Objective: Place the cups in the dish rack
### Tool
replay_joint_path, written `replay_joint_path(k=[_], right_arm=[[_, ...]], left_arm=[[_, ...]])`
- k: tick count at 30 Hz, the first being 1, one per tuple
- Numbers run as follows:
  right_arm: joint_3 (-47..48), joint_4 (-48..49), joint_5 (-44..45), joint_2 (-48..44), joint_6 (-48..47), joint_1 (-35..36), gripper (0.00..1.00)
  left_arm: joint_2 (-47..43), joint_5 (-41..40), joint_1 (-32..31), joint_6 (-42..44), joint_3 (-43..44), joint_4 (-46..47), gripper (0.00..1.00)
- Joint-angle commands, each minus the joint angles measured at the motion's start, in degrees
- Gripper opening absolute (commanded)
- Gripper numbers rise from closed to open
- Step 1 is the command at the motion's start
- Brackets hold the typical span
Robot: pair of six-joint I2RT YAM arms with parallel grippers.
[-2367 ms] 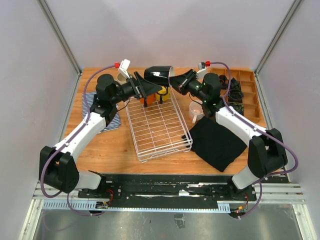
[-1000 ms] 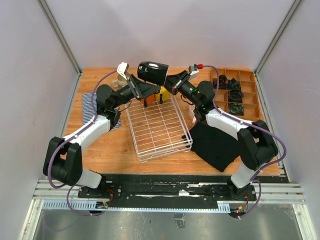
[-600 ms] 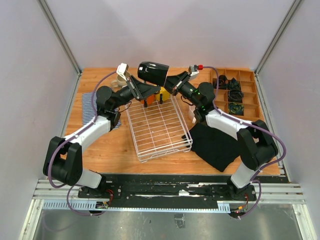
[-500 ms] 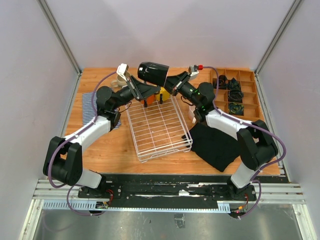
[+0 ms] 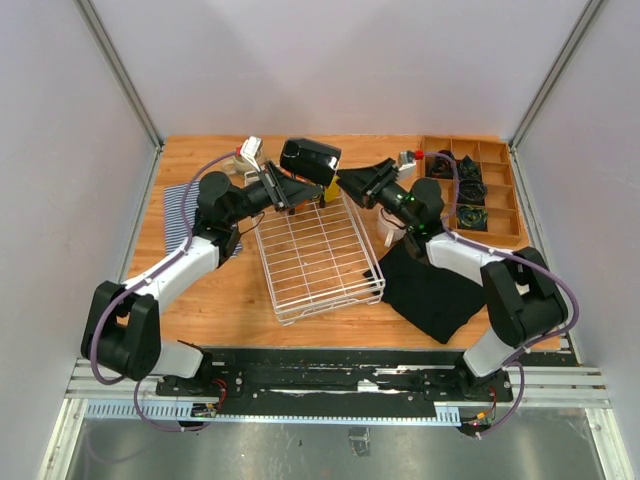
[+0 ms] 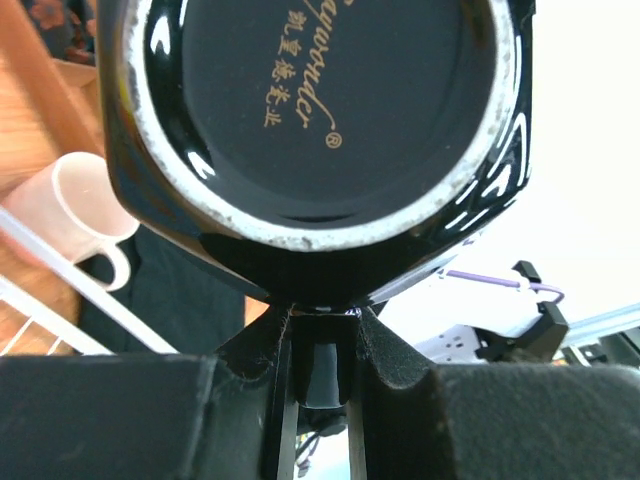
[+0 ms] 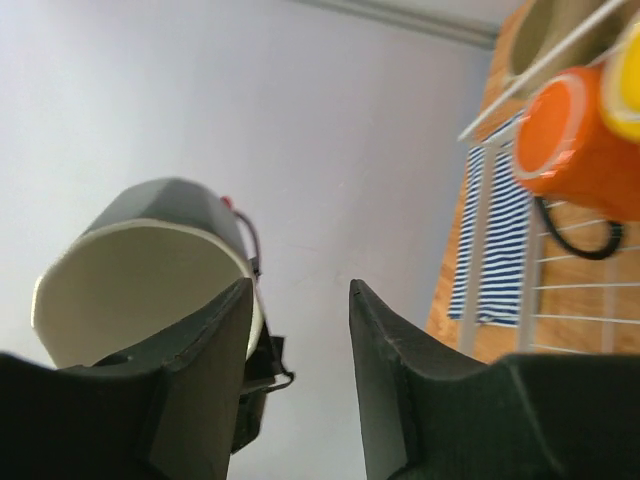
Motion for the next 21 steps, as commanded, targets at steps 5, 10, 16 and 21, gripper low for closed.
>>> replay_joint_path(k=[5,10,16,21], right_arm=[[-7.99,-11.39,-0.96,-7.49,-9.36,-11.35,0.46],[-5.25,-26.08,-1.38,-12.71,-20.95,-15.09,0.47],[-0.08,-41.51,-0.14,-18.02,-35.01,-18.99,0.65],[5.13,-52.90,1.22,-20.83,-44.06,-22.40,0.99]], left_arm=[[-3.80,-4.27,-2.52,20.29,4.90,-18.61,0.01],[-0.12,-8.88,-5.88,29.17,10.03,-30.87,0.00],[5.91,-16.26,-8.58,34.78,16.18,-40.47,0.00],[10.24,-21.16,-9.81,38.35,20.48,-45.92,0.01]])
